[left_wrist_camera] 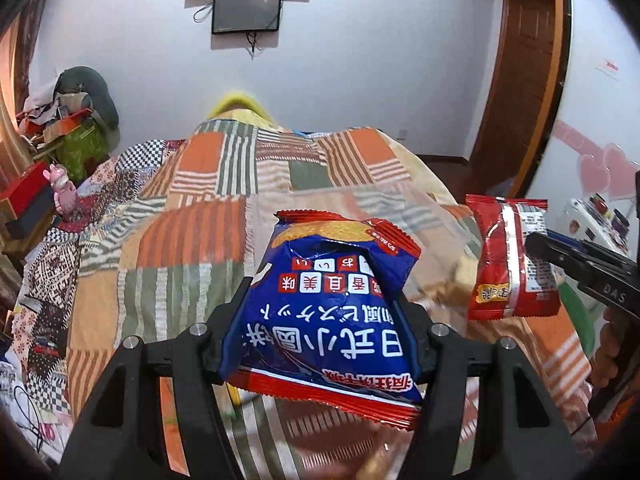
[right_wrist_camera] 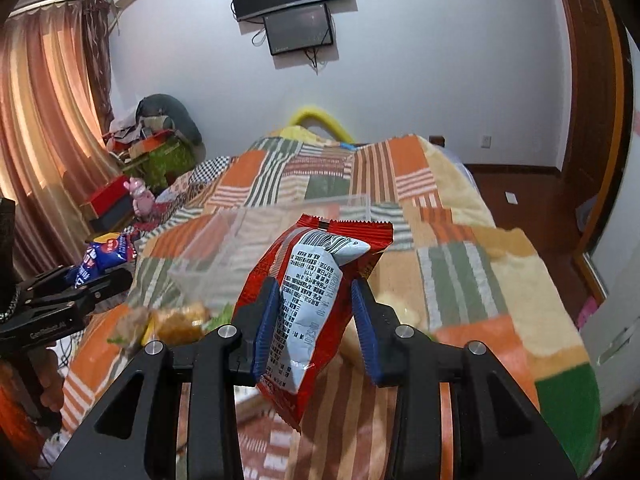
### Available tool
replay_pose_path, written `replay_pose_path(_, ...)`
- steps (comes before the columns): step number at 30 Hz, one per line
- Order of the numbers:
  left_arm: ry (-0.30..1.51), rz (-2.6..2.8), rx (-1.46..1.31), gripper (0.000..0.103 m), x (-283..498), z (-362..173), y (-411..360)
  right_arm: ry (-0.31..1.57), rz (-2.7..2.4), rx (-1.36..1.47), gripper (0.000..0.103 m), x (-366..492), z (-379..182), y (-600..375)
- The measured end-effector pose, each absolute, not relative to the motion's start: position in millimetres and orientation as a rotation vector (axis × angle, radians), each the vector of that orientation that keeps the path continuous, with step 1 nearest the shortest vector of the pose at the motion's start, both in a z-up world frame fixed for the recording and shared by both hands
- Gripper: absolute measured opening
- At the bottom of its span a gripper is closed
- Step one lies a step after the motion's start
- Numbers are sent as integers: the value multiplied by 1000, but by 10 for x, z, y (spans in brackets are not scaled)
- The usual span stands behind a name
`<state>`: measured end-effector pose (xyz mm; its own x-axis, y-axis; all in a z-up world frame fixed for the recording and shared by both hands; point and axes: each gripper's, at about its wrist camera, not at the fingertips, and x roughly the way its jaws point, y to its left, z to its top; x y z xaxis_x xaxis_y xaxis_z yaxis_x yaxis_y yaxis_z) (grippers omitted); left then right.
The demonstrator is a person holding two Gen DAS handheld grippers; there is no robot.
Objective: Organize snacks
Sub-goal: 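Close the left tool on the blue bag while the right tool grips the red pack, lift both, then drop the blue bag into the clear box while the right tool drops the red pack in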
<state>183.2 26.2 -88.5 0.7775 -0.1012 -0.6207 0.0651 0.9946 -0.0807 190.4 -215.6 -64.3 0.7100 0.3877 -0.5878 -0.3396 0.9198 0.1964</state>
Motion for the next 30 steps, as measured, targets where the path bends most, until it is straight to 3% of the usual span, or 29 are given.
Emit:
replay_pose_path(10, 670, -55, -46, 61, 2474, -917, 281, 664, 388, 101, 34, 2363, -696, -2057)
replay_pose_path(28, 830, -25, -16, 61, 3422, -1498, 216, 775, 416, 45, 34, 2993, -1051, -1744)
replay_pose_path(30, 822, -24, 10, 62, 3427, -1506, 180, 796, 435, 36, 14, 3031, -1097, -1718)
